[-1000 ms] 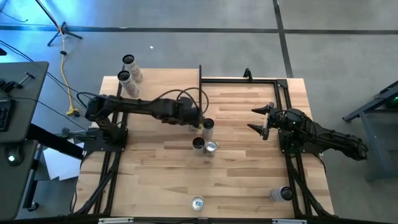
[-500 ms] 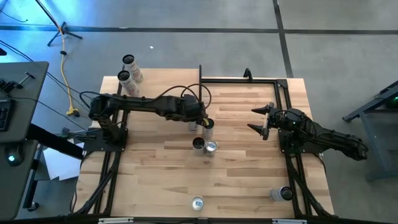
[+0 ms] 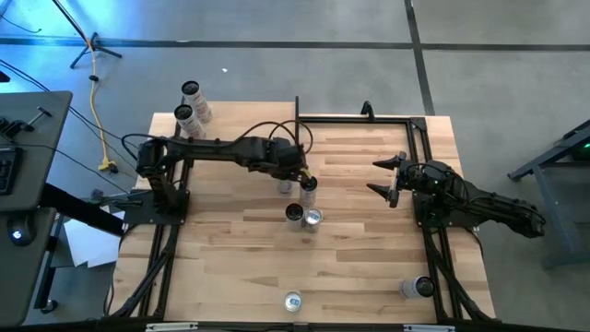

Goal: Place canned beverage on shelf
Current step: Put the top white blue soda can on the shelf

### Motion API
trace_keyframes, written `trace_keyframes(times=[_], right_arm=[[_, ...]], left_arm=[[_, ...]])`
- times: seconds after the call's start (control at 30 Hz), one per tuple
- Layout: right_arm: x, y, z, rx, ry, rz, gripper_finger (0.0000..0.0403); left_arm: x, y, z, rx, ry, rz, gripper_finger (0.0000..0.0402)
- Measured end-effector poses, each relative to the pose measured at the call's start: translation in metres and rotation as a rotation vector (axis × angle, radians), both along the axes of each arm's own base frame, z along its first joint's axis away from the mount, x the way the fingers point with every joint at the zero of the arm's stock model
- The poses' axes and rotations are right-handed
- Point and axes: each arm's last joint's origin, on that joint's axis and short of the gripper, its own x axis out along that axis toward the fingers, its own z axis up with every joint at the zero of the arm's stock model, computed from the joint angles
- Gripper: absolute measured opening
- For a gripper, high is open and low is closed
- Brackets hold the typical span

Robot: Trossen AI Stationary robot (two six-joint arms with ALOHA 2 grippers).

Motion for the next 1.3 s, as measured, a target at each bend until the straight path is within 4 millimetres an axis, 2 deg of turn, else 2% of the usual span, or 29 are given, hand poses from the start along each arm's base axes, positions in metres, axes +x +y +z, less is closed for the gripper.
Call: trace_keyframes(times=[0.13,0.2,0.43,0.63,0.97,1.3], right_arm=[[0.000,0.000,0.000,0.000,0.000,0.000,0.0387],[0.000,0.000,0.000,0.000,0.000,0.000,0.0387],[0.000,0.000,0.000,0.000,0.000,0.000,0.0387],[0.000,0.000,0.000,0.000,0.000,0.000,0.0387],[0.000,0.000,0.000,0.000,0.000,0.000,0.0387],[0.000,0.000,0.000,0.000,0.000,0.000,0.0387]], left_arm=[[0.000,-0.002,0.000,0.001,0.003,-0.006,0.0218],[0.000,-0.004,0.000,0.000,0.004,-0.011,0.0205],[-0.005,-0.010,0.000,-0.021,0.049,0.001,0.0205],[-0.010,-0.013,0.004,-0.050,0.094,-0.006,0.0222],[-0.018,-0.033,0.012,0.007,0.216,-0.068,0.0215],[-0.018,-0.048,0.018,0.050,0.180,-0.107,0.0215]])
